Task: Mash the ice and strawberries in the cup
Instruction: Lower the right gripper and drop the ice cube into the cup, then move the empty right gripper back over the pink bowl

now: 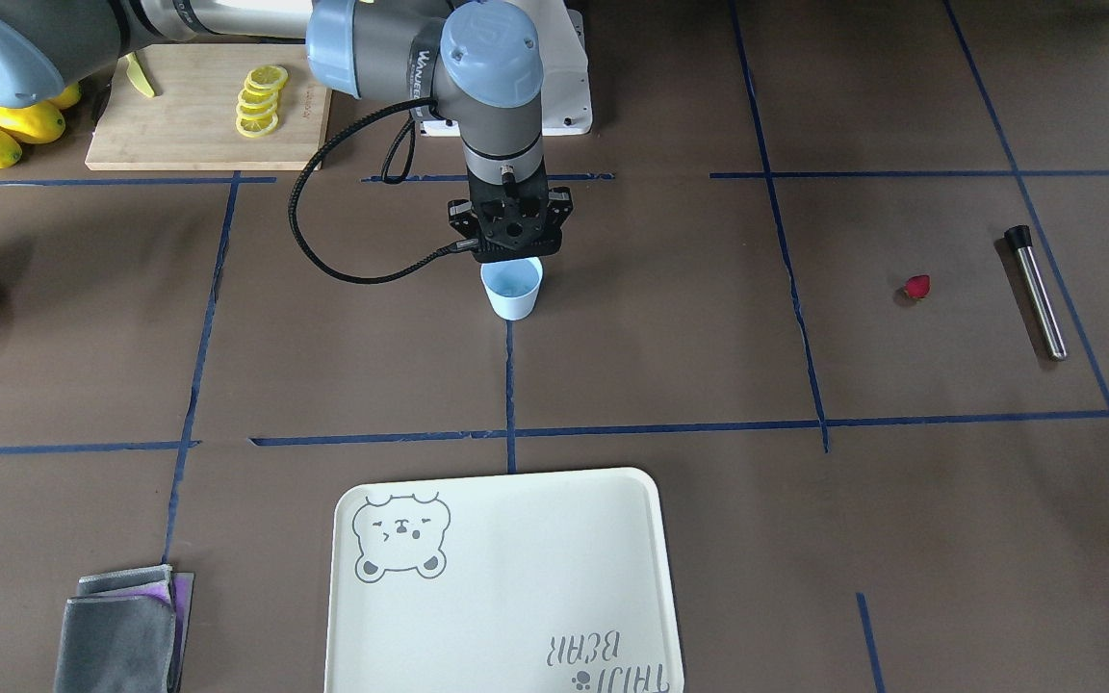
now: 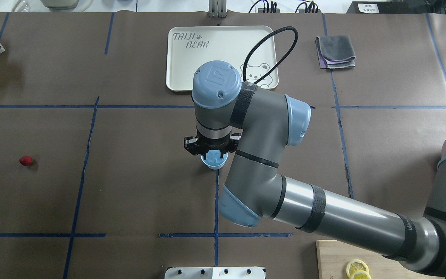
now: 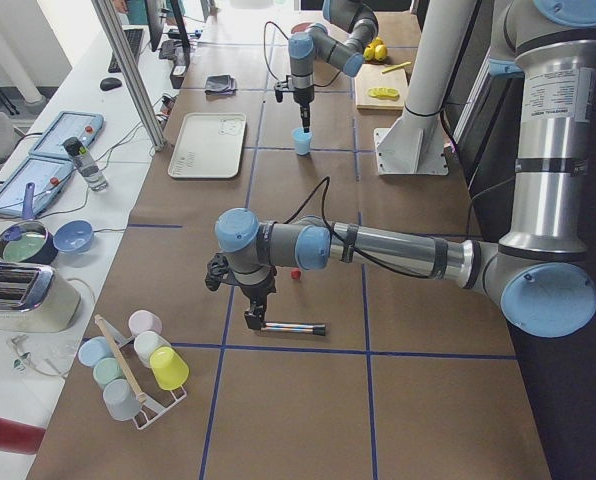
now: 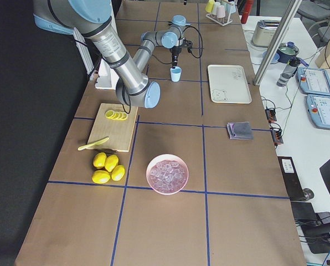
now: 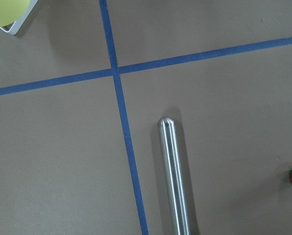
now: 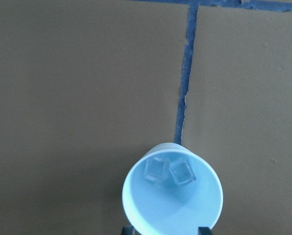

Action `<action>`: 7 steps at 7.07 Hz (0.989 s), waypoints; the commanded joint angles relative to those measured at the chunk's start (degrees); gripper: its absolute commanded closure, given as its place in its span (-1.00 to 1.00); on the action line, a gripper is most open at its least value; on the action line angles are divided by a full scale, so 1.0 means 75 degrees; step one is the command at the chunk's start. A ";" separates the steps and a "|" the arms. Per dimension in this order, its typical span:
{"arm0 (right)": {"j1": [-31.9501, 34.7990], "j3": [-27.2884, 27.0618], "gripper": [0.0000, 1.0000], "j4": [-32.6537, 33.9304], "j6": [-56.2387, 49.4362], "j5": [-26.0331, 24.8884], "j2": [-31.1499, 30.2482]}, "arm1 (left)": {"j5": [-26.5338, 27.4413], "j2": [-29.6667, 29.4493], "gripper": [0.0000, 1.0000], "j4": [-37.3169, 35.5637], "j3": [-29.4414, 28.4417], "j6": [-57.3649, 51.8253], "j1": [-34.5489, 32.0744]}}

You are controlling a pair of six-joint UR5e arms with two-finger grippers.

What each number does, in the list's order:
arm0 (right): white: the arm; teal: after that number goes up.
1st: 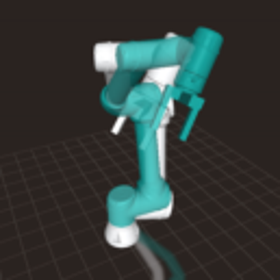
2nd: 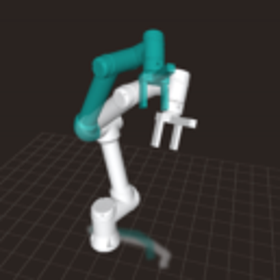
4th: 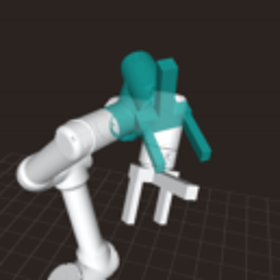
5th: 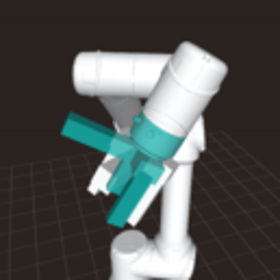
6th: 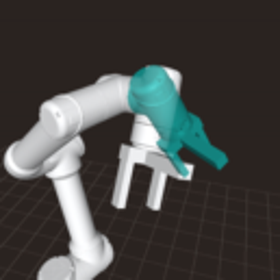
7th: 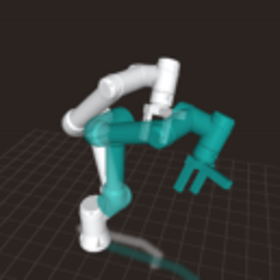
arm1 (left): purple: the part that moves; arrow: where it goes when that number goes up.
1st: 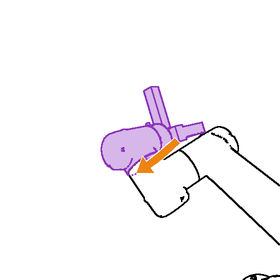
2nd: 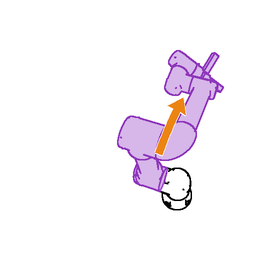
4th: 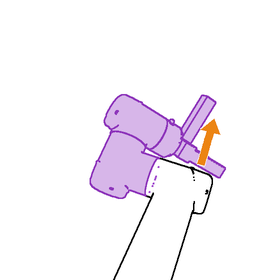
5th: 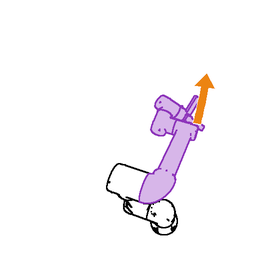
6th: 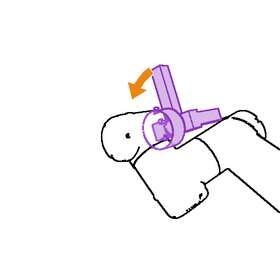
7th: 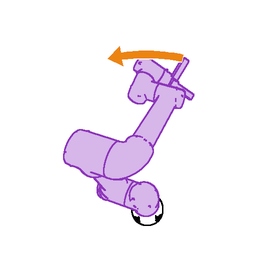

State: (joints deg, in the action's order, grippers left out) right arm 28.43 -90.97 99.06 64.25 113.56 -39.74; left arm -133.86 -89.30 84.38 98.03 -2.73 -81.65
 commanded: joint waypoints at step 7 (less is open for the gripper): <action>0.1934 -0.4013 -0.99 0.1167 -0.1281 0.0396 -0.2874 | -0.0047 -0.0094 -1.00 0.0011 -0.0133 -0.0070 0.0000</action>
State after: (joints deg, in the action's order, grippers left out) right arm 37.81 -113.35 104.93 60.31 115.15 -54.24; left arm -134.24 -90.06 84.46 97.07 -3.20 -81.65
